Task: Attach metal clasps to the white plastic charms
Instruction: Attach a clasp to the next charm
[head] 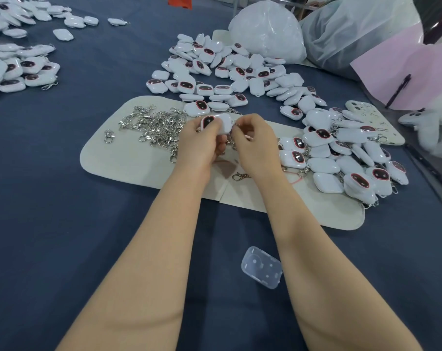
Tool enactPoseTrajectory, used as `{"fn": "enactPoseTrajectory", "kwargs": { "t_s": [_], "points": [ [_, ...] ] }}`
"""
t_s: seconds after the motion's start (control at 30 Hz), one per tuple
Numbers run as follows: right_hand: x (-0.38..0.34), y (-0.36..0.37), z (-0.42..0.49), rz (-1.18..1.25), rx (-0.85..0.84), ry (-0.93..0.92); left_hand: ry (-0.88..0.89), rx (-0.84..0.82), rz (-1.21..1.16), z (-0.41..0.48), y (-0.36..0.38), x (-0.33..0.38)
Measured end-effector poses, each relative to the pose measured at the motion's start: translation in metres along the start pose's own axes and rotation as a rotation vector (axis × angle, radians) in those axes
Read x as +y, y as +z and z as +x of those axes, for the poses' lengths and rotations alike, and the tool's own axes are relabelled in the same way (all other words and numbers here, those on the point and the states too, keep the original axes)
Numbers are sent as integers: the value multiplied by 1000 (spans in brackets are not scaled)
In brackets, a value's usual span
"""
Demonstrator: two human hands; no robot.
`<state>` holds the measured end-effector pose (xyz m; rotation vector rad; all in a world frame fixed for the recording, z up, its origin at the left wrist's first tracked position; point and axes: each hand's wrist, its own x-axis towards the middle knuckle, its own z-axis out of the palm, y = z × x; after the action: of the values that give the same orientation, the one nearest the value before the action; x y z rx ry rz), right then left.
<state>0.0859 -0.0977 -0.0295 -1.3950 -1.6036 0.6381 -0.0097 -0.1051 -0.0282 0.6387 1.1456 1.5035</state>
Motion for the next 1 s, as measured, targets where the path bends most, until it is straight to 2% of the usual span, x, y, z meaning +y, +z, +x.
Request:
{"fn": "enactPoseTrajectory", "kwargs": {
  "t_s": [0.13, 0.5, 0.6, 0.73, 0.8, 0.9, 0.93, 1.0],
  "points": [
    [-2, 1, 0, 122, 106, -24, -132, -38, -251, -2, 0, 4],
    [-2, 0, -4, -2, 170, -143, -165, -6, -308, -6, 0, 8],
    [-2, -3, -3, -98, 156, -198, -46, 20, -134, -5, 0, 7],
    [0, -9, 2, -266, 77, -229, 466, 16, 376, -5, -1, 5],
    [2, -10, 4, -330, 36, -217, 627, -10, 551, -10, 0, 2],
    [4, -8, 1, -320, -26, -182, 645, 16, 662, -10, 0, -2],
    [5, -6, 0, -287, -38, -170, 603, 34, 635, -8, 0, -2],
    [4, -5, -1, -172, -30, -120, 404, 55, 440, -5, 0, 1]
  ]
}}
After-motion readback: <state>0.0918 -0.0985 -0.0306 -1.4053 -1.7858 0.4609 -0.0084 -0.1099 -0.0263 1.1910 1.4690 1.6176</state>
